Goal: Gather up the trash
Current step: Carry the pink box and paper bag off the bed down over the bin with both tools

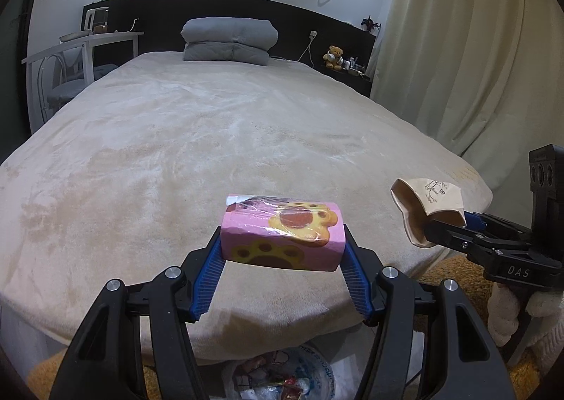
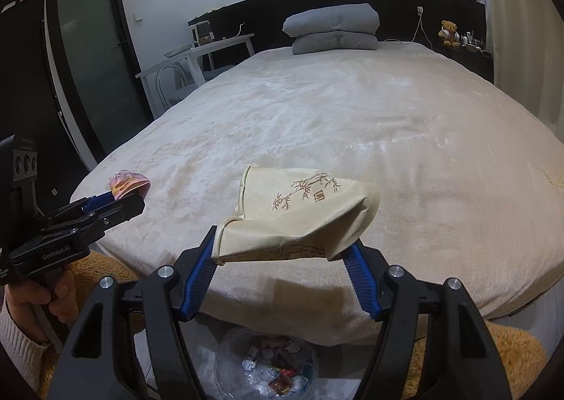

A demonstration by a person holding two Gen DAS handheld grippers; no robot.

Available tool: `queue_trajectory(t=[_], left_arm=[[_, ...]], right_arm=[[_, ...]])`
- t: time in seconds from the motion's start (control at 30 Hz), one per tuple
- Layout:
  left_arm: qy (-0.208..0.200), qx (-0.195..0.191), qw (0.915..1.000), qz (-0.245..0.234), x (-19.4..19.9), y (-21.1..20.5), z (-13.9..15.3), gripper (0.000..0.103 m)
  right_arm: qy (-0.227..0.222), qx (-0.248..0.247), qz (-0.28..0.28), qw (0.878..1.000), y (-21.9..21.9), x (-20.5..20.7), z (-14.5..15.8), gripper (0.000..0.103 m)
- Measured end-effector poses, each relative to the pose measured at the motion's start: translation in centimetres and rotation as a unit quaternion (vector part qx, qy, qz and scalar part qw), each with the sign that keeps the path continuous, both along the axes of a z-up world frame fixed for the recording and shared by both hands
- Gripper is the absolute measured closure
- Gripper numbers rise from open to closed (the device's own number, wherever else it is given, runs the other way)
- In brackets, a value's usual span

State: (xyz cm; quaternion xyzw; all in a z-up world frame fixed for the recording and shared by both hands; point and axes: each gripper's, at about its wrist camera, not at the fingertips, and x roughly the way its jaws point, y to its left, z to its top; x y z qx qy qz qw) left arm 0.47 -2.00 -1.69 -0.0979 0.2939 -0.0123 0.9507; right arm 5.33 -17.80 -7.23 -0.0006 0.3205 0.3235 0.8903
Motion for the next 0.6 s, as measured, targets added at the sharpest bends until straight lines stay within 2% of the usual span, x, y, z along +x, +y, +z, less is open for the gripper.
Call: queue_trajectory(t=[0.3, 0.43, 0.6], left_arm=[[0.026, -0.012, 0.9994, -0.021, -2.7, -2.4, -1.5, 0.043], [0.036, -0.012, 0.999, -0.021, -3.4, -2.8, -2.2, 0.043], [0.054, -0.034, 0.9976, -0.027, -3.9, -2.8, -3.2, 0.043]], right_arm=[[0.012, 0.005, 0.003, 1.0, -1.4, -3.2, -1.0, 0.035], [0.036, 0.003, 0.01, 0.999, -1.6, -3.7, -2.0, 0.035], [0.078, -0.001, 0.027, 0.997, -1.2, -3.7, -3.3, 0.035]])
